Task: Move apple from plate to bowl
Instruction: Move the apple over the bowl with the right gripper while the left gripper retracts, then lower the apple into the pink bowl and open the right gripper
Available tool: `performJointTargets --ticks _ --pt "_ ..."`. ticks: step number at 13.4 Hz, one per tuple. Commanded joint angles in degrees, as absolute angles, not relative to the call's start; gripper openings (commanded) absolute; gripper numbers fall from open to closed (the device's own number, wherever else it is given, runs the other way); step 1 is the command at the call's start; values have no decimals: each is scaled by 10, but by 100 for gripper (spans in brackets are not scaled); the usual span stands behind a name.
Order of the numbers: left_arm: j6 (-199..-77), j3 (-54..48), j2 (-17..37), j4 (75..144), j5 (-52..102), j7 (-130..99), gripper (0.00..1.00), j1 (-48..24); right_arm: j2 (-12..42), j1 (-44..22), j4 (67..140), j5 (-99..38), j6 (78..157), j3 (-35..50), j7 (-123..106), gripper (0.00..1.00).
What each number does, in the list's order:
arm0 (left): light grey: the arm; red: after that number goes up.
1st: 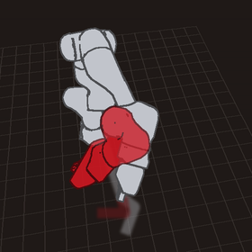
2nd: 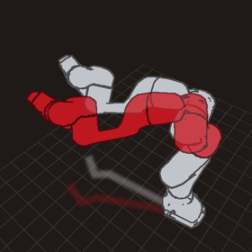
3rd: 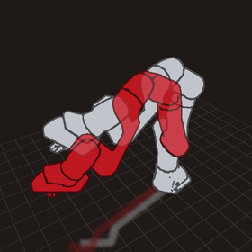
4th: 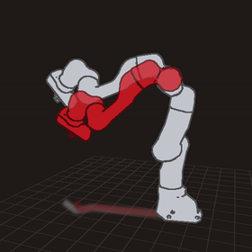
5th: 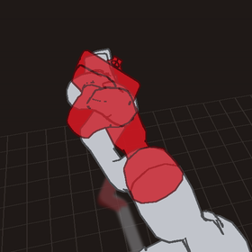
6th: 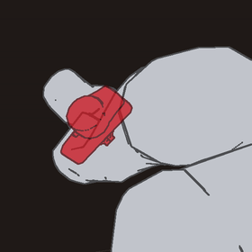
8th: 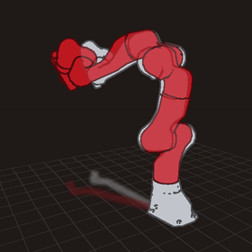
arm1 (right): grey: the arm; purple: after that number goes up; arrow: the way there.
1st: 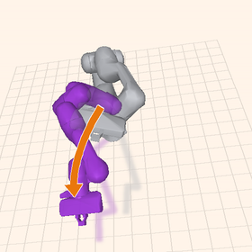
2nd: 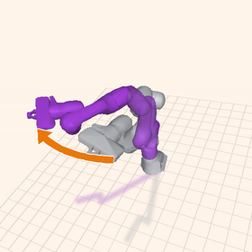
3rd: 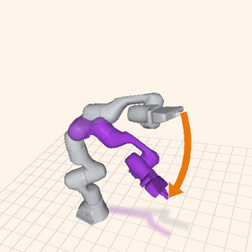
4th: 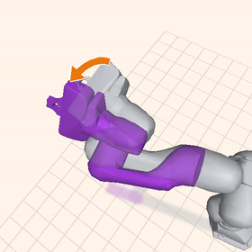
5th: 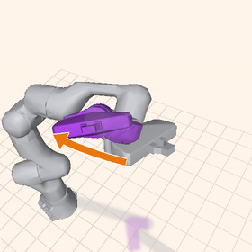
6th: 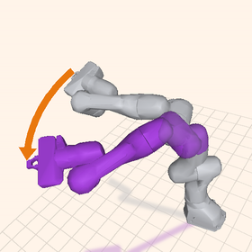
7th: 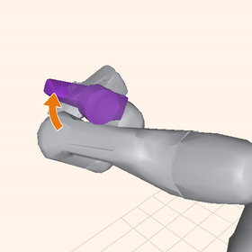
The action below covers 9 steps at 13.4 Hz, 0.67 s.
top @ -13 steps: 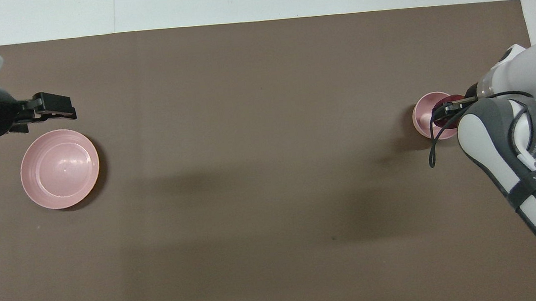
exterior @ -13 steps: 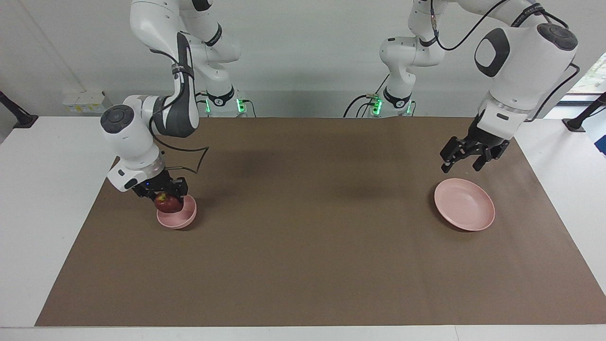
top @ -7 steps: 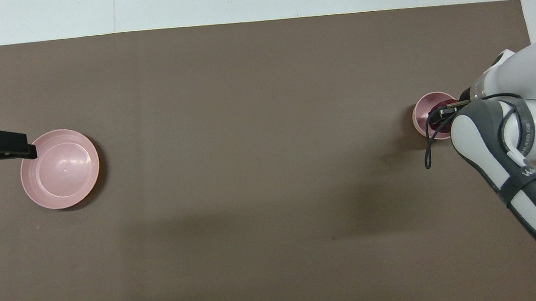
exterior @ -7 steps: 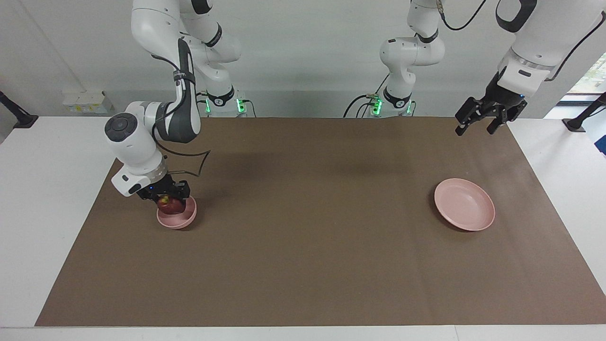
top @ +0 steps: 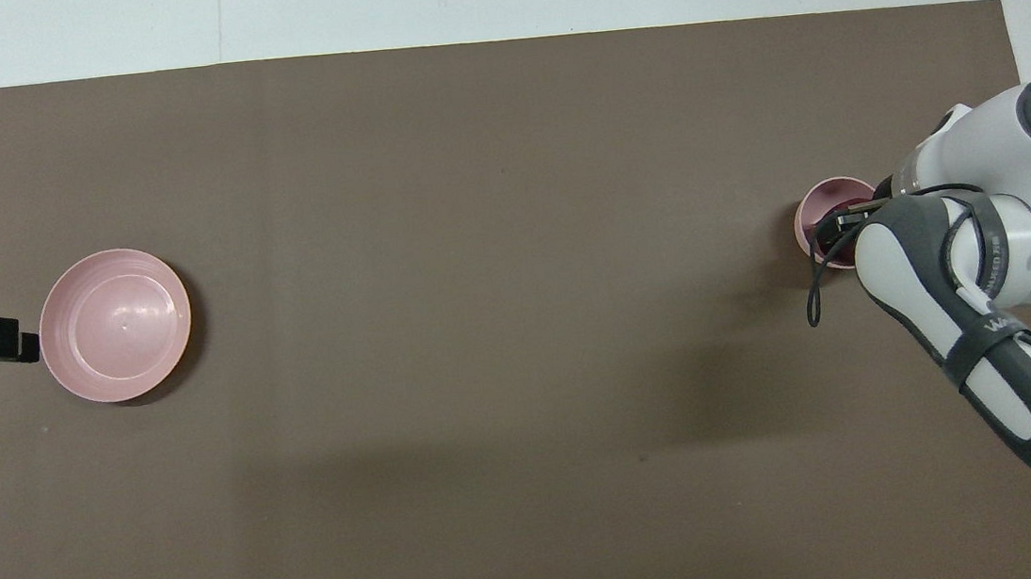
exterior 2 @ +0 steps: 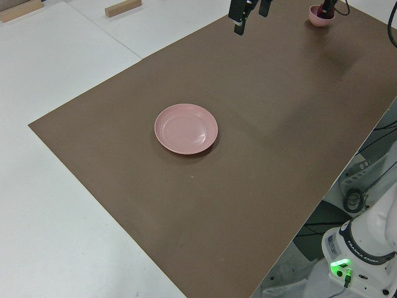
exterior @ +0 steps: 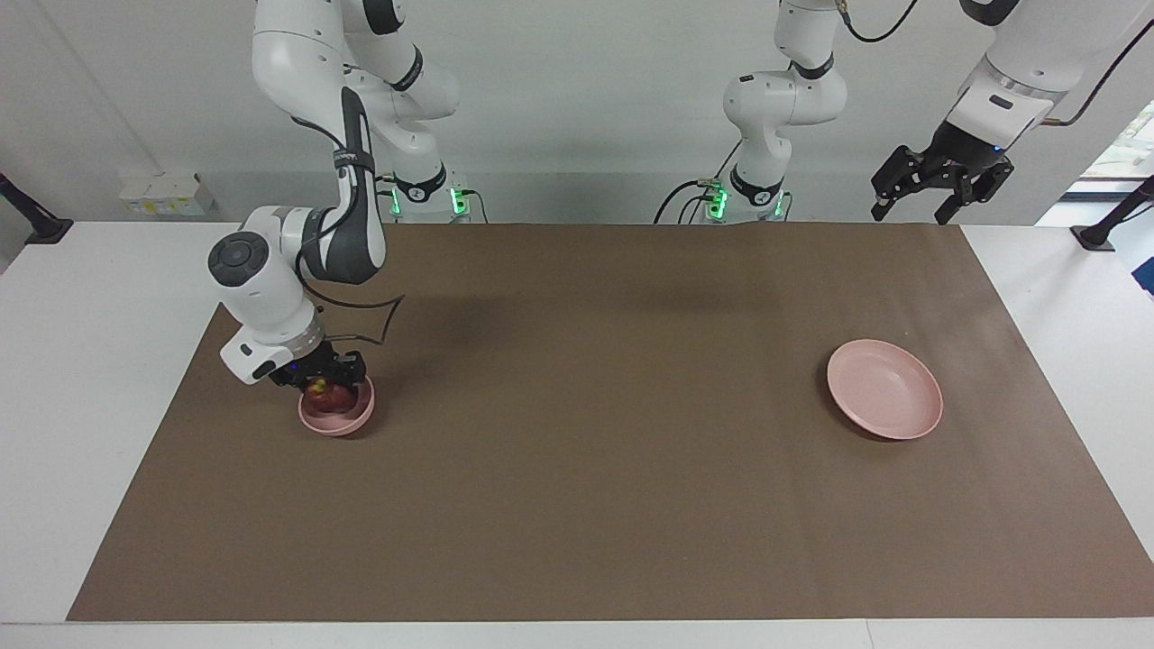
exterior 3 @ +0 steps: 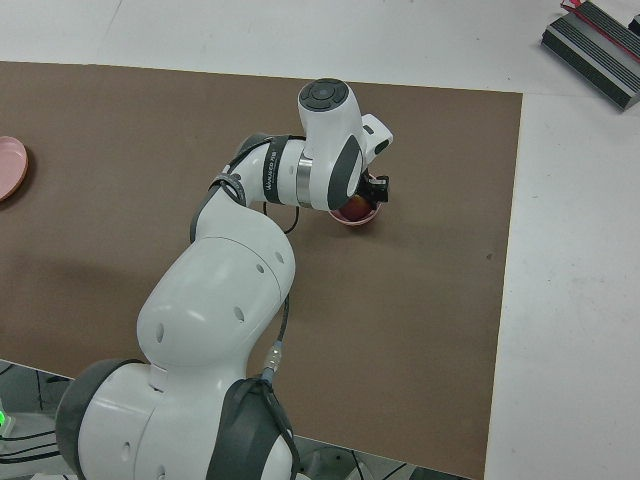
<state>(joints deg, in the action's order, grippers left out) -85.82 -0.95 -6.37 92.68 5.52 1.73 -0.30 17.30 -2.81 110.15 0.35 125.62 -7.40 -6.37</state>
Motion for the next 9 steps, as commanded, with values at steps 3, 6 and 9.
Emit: performJointTargets --ticks 3,6,9 --pt "-817 -29 -74 926 -25 33 100 5 170 -28 1114 5 1275 -72 -49 0" --pt "-816 -20 -81 928 -21 32 100 -17 177 -35 1105 5 1277 -72 -44 0" --pt "-822 -19 -80 927 -20 26 100 -40 177 -38 1106 4 1286 -72 -40 0"
